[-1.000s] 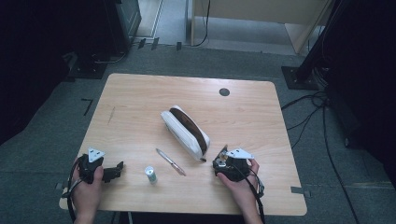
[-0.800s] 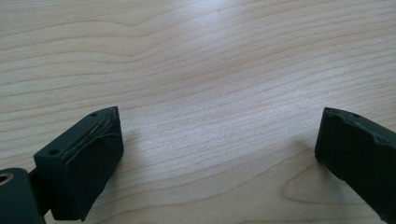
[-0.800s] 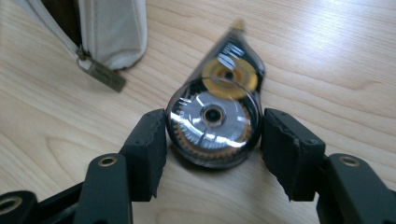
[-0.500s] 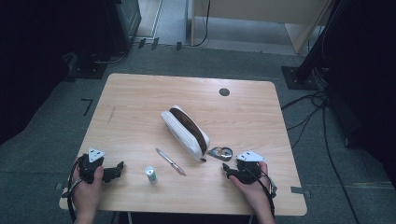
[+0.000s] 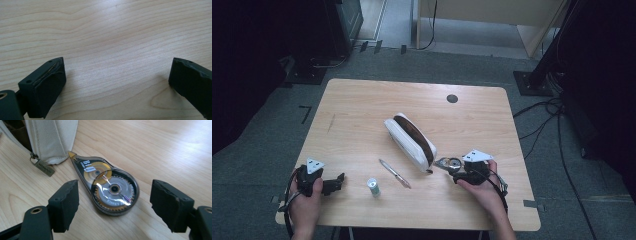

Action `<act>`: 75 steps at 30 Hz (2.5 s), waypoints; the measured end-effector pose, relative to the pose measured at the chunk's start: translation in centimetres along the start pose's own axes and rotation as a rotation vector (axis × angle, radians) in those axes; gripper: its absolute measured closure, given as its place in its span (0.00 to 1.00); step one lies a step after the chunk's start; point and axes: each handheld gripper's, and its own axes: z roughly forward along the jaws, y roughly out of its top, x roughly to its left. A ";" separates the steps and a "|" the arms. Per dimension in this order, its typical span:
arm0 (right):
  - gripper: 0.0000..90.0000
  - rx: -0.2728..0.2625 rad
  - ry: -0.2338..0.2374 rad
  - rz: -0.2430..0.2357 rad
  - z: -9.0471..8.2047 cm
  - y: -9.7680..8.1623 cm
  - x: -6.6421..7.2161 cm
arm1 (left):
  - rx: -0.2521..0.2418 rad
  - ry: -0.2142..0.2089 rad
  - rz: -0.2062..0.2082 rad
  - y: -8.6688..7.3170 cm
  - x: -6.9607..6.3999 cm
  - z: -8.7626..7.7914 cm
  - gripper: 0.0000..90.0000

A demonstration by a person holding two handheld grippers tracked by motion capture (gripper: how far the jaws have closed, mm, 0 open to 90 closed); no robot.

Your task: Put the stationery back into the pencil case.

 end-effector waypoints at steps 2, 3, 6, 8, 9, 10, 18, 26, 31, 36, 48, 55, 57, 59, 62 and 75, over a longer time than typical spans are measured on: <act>0.26 0.012 -0.012 -0.007 0.7 0.0 -0.1 | 0.000 0.000 0.000 0.0 0.0 0.0 0.01; 0.27 0.017 -0.014 -0.012 0.8 0.0 -0.2 | 0.000 0.000 0.000 0.0 0.0 0.0 0.01; 0.30 0.020 -0.014 -0.040 1.1 -0.1 0.2 | 0.000 0.000 0.000 0.0 0.0 0.0 0.01; 0.32 0.016 -0.014 -0.046 1.1 -0.1 0.3 | 0.000 -0.001 0.001 0.0 0.0 0.0 0.01; 0.38 0.010 -0.015 -0.073 1.1 -0.1 0.5 | 0.002 -0.004 0.006 0.0 0.0 0.0 0.01; 0.38 0.010 -0.015 -0.073 1.1 -0.1 0.5 | 0.002 -0.004 0.006 0.0 0.0 0.0 0.01; 0.54 0.004 -0.002 -0.104 0.8 -0.2 1.0 | -0.013 -0.052 0.023 0.0 -0.6 -0.3 0.02; 0.27 -0.007 -0.007 -0.007 1.0 0.5 1.1 | -0.078 -0.137 -0.054 0.9 -0.8 -1.1 0.02; 0.23 -0.008 -0.043 0.076 2.1 1.8 2.3 | -0.103 -0.159 -0.045 1.8 -1.4 -1.8 0.02; 0.24 -0.017 -0.054 0.097 2.4 2.3 2.8 | -0.099 -0.171 -0.033 1.8 -1.7 -1.6 0.02; 0.65 -0.135 0.100 0.051 -1.4 0.9 6.9 | -0.067 -0.172 -0.028 1.0 -1.4 -0.1 0.02; 0.75 -0.113 0.223 -0.010 -0.3 1.5 9.6 | -0.046 -0.142 -0.003 0.8 -1.7 0.3 0.02; 0.77 -0.105 0.252 -0.028 0.1 1.8 10.3 | -0.041 -0.138 -0.005 0.8 -1.8 0.5 0.02; 0.82 -0.089 0.275 -0.053 0.9 2.2 11.3 | -0.028 -0.131 0.006 0.8 -1.9 0.6 0.02; 0.86 -0.085 0.287 -0.063 1.4 2.5 11.9 | -0.025 -0.123 0.014 0.8 -2.0 0.7 0.02; 0.82 -0.002 0.256 -0.038 5.4 3.2 13.6 | -0.005 -0.090 0.058 0.9 -2.5 0.8 0.02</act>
